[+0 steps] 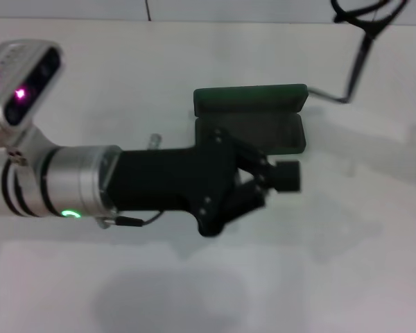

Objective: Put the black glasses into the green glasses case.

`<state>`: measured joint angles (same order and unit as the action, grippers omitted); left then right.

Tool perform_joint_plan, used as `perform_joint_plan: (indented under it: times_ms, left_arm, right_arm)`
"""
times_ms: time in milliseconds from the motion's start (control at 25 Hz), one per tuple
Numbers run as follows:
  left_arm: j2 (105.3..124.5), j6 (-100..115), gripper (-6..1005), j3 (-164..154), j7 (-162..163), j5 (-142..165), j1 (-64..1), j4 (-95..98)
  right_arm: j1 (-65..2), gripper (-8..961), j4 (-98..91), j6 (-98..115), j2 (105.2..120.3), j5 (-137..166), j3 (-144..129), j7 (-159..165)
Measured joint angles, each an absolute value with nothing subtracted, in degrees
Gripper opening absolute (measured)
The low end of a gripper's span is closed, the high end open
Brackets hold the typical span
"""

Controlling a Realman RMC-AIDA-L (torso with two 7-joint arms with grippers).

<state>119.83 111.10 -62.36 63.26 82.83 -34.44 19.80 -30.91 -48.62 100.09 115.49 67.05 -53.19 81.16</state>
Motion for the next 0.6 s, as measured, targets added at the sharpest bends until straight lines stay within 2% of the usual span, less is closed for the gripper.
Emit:
perform_joint_plan:
  times_ms: [280, 600]
  left_arm:
    - [120.5, 111.46, 12, -67.35, 56.0, 74.24, -36.39, 15.12]
    - [120.52, 111.16, 13, -67.04, 52.5, 66.54, -35.2, 12.28]
  right_arm:
    - [-39.91, 107, -32.28, 96.22, 115.71, 68.17, -57.14, 72.93]
    - [-40.9, 108, -30.89, 87.58, 116.18, 67.83, -68.35, 69.39]
